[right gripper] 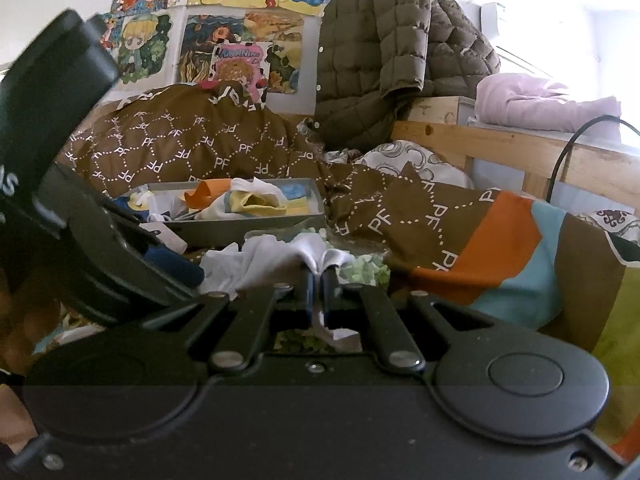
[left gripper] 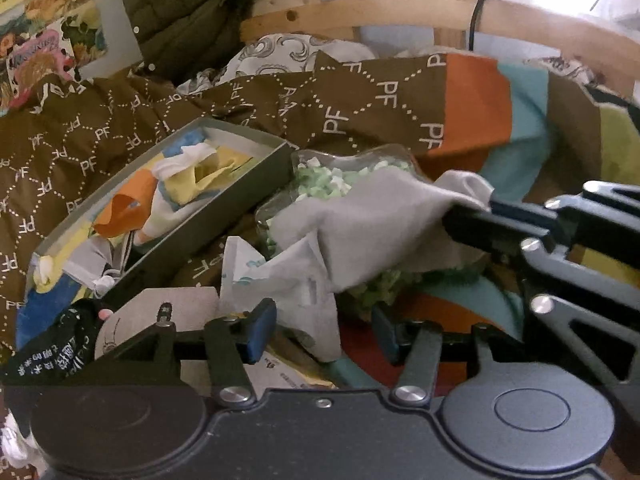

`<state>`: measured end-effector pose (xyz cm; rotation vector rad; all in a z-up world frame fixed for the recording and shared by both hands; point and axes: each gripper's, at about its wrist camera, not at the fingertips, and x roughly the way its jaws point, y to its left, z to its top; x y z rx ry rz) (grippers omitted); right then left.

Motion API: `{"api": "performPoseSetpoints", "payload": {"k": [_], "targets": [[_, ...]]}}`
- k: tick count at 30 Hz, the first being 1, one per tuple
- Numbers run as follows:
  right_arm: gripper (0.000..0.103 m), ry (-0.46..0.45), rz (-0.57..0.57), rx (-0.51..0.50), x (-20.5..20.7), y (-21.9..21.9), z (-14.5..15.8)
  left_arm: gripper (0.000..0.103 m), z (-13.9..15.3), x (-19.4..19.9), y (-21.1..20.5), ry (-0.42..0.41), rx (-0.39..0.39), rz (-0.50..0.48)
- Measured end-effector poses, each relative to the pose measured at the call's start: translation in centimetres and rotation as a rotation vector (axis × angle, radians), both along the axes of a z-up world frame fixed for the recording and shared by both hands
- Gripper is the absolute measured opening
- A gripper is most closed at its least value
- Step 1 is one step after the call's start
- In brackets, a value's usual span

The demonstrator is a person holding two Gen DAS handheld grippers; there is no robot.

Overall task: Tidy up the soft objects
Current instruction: 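Grasp the clear plastic packet with the left gripper while the right gripper holds the tissue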

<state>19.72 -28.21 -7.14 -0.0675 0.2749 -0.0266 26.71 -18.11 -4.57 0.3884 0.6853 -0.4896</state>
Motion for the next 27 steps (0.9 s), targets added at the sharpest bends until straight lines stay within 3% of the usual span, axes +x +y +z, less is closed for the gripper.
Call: {"api": "performPoseSetpoints", "payload": {"k": [3, 5, 10, 19, 27], "targets": [[0.000, -0.004, -0.002, 0.001, -0.1, 0.1, 0.0, 0.048, -0.4, 0.4, -0.4, -0.006, 0.029, 0.014], [0.000, -0.004, -0.001, 0.001, -0.2, 0.2, 0.0, 0.030, -0.7, 0.6, -0.5, -0.018, 0.045, 0.037], [0.000, -0.008, -0.006, 0.006, -0.5, 0.4, 0.1, 0.017, -0.4, 0.6, 0.4, -0.033, -0.011, 0.086], [0.000, -0.021, -0.009, -0.016, -1.0, 0.8, 0.4, 0.016, 1.3, -0.5, 1.9, -0.058, -0.103, 0.107], [0.000, -0.082, 0.001, -0.061, -2.5, 1.4, 1.9, 0.016, 4.0, -3.8, 3.1, -0.119, -0.196, 0.047]]}}
